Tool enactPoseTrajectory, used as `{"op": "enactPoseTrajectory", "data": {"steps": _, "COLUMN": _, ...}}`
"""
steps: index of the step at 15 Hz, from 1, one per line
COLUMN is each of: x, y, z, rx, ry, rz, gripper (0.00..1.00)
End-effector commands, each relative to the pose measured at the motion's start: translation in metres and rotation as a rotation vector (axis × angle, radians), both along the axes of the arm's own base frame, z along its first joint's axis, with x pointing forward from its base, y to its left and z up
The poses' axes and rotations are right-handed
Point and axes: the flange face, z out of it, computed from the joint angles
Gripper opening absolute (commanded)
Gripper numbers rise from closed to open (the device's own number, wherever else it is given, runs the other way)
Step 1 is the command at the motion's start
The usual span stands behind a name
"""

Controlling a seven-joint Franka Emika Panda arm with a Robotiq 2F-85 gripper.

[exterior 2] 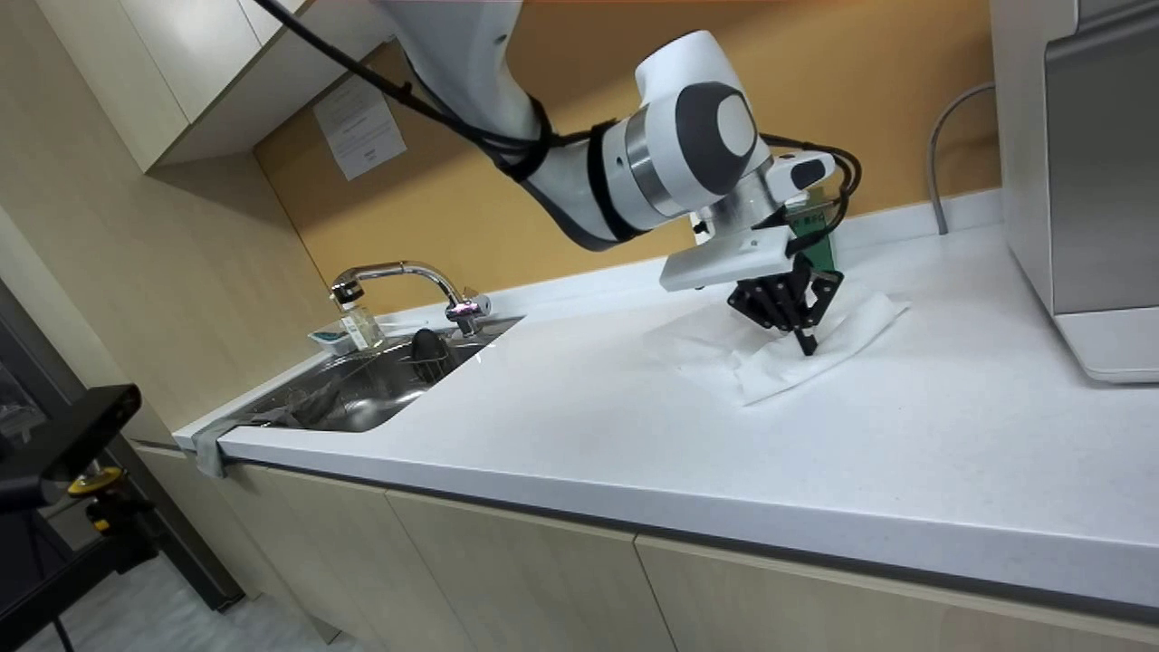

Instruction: Wipe the counter with the wiper placed on it

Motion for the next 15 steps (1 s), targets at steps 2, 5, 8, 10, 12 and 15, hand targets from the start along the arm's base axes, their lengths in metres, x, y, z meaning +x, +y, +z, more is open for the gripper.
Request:
{"op": "enactPoseTrajectory", "data": {"steps": 2, "x": -0.047, "y": -0.009, "z": 0.005, "rx": -0.011, "ry": 0.042, "rz": -0.074, "gripper": 0.00}}
{"op": "enactPoseTrajectory", "data": {"steps": 5, "x": -0.085, "y": 0.006, "z": 0.006, "rx": 0.011, "ry": 0.094, "rz": -0.027, "gripper": 0.00}}
{"op": "enactPoseTrajectory", "data": {"steps": 8, "x": -0.117, "y": 0.039, "z": 0.006, "rx": 0.053, "ry": 0.147, "rz": 0.071, "gripper": 0.00}}
{"op": "enactPoseTrajectory", "data": {"steps": 10, "x": -0.131, "y": 0.070, "z": 0.003, "rx": 0.083, "ry": 0.179, "rz": 0.171, "gripper": 0.00}}
{"op": "enactPoseTrajectory", "data": {"steps": 12, "x": -0.137, "y": 0.101, "z": -0.002, "rx": 0.107, "ry": 0.210, "rz": 0.265, "gripper": 0.00}}
{"op": "enactPoseTrajectory", "data": {"steps": 15, "x": -0.123, "y": 0.135, "z": -0.010, "rx": 0.103, "ry": 0.221, "rz": 0.344, "gripper": 0.00}}
